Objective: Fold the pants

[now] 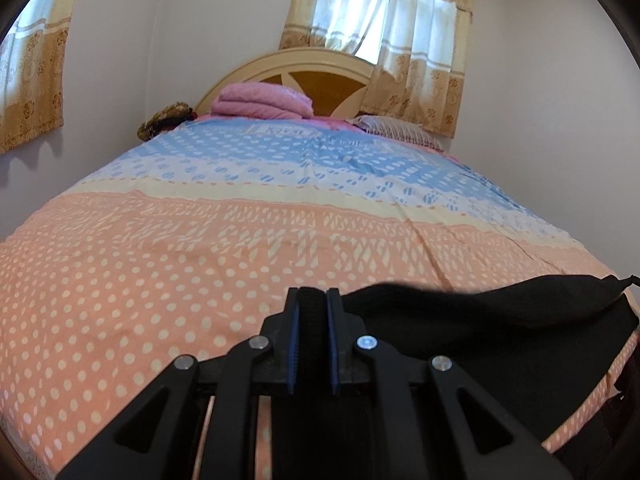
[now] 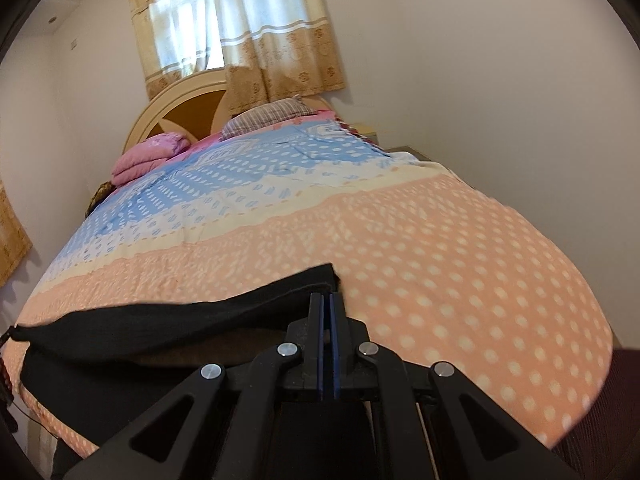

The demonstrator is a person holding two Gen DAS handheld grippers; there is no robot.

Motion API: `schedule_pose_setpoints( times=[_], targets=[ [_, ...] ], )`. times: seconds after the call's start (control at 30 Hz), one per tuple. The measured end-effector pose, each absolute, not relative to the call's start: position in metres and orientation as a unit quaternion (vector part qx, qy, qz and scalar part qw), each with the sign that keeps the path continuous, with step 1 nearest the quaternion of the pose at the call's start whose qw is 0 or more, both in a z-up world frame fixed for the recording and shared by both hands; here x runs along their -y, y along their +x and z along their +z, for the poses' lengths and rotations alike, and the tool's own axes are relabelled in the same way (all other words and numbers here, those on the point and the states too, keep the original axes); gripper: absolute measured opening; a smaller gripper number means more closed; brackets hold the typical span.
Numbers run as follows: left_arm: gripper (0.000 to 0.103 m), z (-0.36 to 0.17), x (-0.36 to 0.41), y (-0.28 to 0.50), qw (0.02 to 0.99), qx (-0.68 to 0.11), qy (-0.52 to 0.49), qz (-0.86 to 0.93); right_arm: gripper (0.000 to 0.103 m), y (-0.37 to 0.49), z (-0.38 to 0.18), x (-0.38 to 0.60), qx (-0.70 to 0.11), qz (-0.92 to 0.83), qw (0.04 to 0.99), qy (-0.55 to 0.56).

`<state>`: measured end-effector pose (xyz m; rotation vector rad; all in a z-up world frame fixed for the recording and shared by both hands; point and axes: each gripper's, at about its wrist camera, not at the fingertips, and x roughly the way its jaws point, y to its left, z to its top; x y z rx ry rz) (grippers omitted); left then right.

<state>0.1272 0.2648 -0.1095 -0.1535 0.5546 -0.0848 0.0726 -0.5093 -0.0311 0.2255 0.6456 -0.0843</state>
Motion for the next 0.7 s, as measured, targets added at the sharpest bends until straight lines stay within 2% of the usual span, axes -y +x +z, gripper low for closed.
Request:
schedule_pose_setpoints(
  times=[0.4, 0.7],
  targets=[
    [0.013, -0.148, -0.268, 0.086, 0.956, -0.285, -0.062, -0.039, 0.001, 0.020, -0.060, 0.525, -0.330, -0.058, 0.932, 0.141],
    [0.013, -0.152, -0.269, 0.074, 0.959, -0.272, -0.074, -0.039, 0.000, 0.004, -0.069, 0.542, -0.342, -0.114, 0.921, 0.147]
  ],
)
